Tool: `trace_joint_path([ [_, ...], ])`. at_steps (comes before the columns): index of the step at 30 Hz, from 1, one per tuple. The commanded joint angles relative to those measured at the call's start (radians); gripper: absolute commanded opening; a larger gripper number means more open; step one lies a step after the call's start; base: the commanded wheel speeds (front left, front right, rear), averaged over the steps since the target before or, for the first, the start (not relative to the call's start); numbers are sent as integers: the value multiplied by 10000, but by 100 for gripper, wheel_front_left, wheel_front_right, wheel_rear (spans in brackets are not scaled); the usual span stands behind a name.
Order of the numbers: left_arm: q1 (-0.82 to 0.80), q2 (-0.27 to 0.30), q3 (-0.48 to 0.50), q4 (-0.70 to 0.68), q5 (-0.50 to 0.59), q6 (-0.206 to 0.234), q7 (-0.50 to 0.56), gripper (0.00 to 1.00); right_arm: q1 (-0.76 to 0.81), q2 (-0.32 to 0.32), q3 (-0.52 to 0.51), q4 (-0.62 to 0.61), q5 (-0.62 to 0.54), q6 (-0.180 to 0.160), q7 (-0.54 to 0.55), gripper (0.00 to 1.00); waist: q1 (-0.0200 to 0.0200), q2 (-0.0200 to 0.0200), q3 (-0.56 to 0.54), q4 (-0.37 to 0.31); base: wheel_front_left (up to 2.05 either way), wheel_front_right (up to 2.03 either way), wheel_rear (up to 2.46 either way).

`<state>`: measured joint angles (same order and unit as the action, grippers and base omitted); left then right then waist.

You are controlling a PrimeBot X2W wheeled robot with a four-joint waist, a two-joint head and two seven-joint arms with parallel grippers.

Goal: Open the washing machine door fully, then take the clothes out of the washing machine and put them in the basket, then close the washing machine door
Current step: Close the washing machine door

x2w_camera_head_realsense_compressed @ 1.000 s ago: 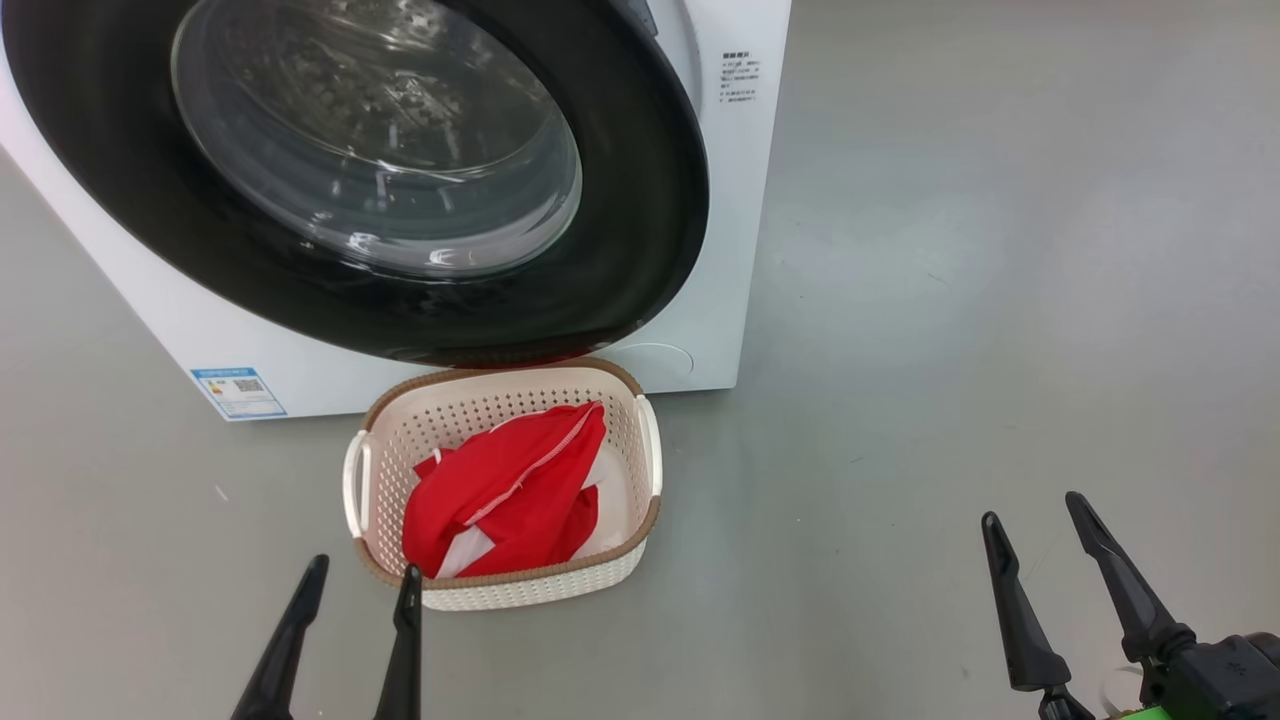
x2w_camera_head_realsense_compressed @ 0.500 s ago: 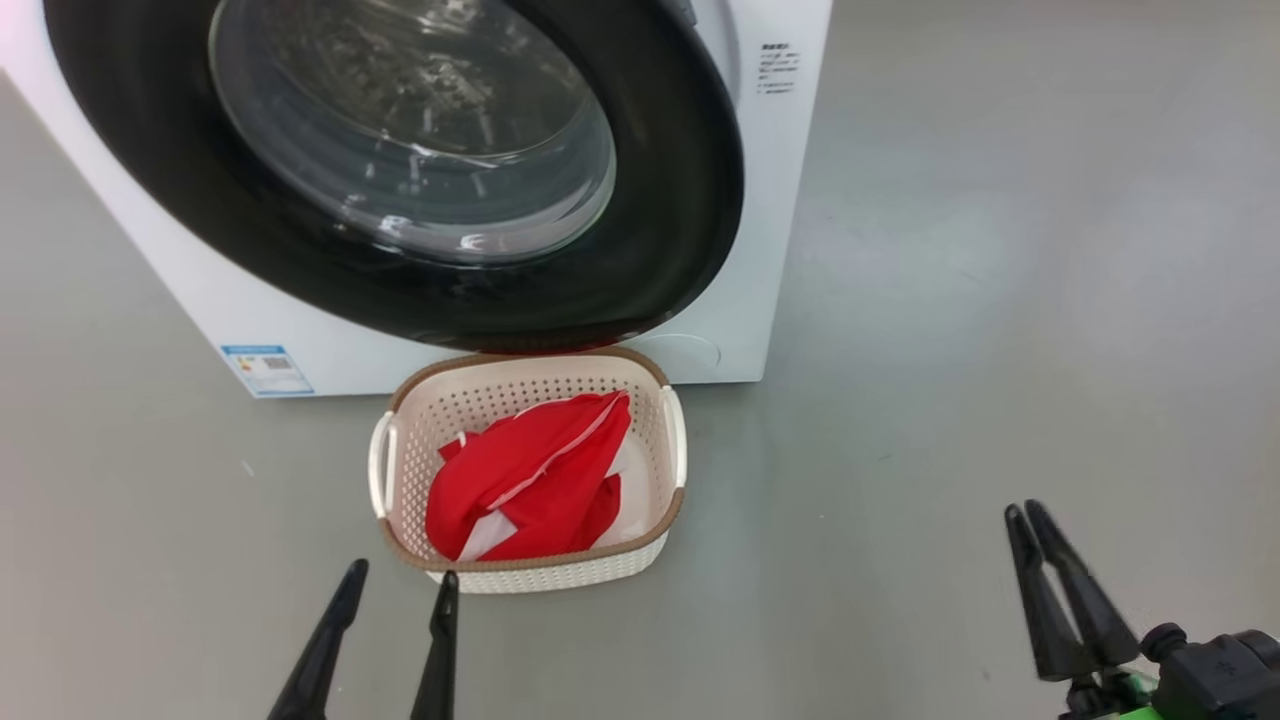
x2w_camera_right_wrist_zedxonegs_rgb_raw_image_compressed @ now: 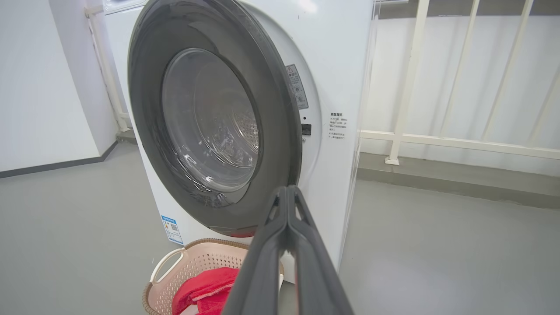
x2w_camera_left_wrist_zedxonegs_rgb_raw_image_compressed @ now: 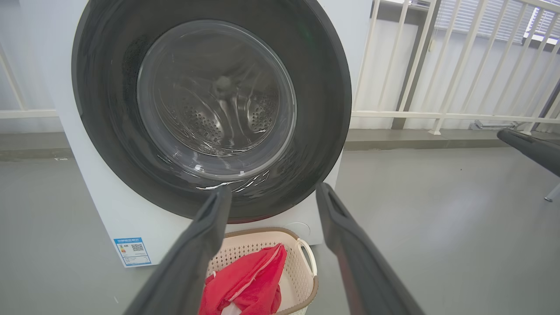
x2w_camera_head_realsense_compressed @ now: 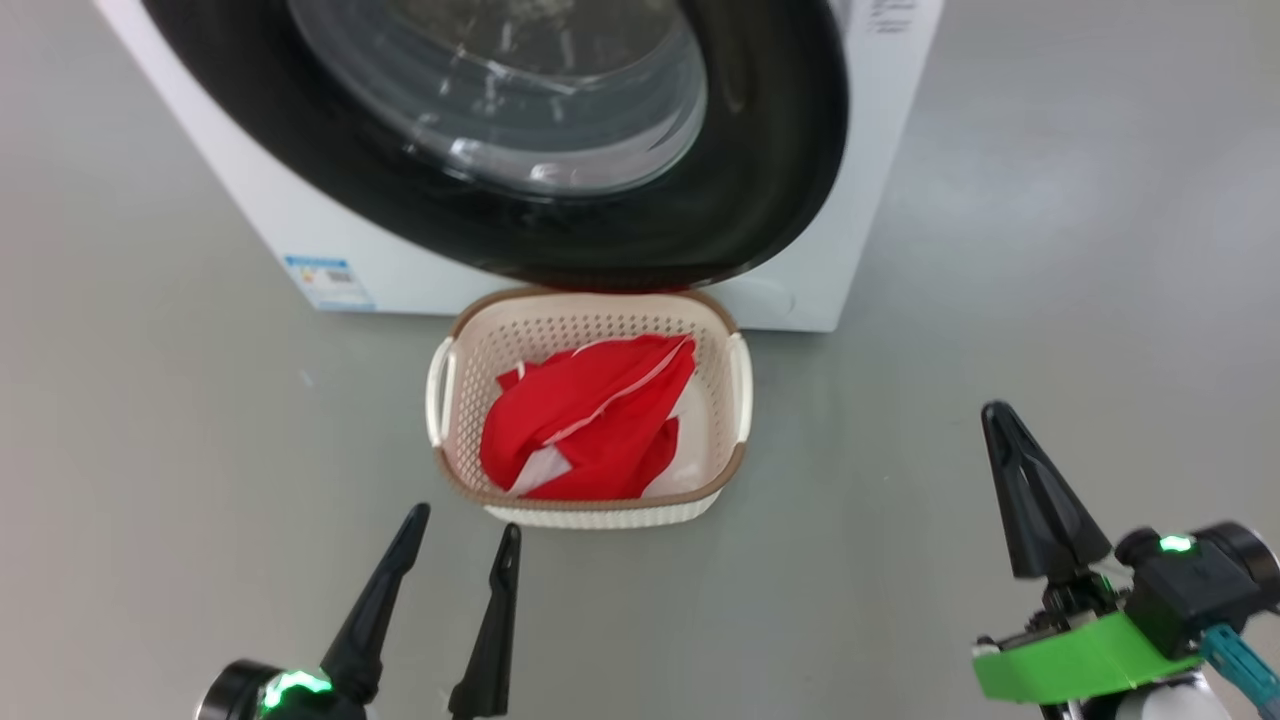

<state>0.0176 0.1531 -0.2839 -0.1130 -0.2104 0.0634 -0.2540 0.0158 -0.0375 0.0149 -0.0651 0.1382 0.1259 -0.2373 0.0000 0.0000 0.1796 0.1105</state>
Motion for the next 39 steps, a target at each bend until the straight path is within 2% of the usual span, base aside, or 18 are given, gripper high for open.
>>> trace_joint_path([
  [1,-382,-13,279,-292,67,-41,-78,100,-412,-127,281,-202,-139,48,7,0,0,0,494,478,0,0,0],
  [11,-824,-379,284,-501,181,-360,-78,100,-2056,-127,764,409,-784,48,246,0,0,0,1285,1177,0,0,0],
  [23,-1142,-703,389,-636,334,-680,-78,100,-4472,-127,1008,2121,-1342,48,179,0,0,0,1956,1581,0,0,0],
  [39,-1427,-927,486,-676,499,-974,-78,100,-7422,-127,81,4354,-1449,48,-174,0,0,0,2644,1861,0,0,0],
])
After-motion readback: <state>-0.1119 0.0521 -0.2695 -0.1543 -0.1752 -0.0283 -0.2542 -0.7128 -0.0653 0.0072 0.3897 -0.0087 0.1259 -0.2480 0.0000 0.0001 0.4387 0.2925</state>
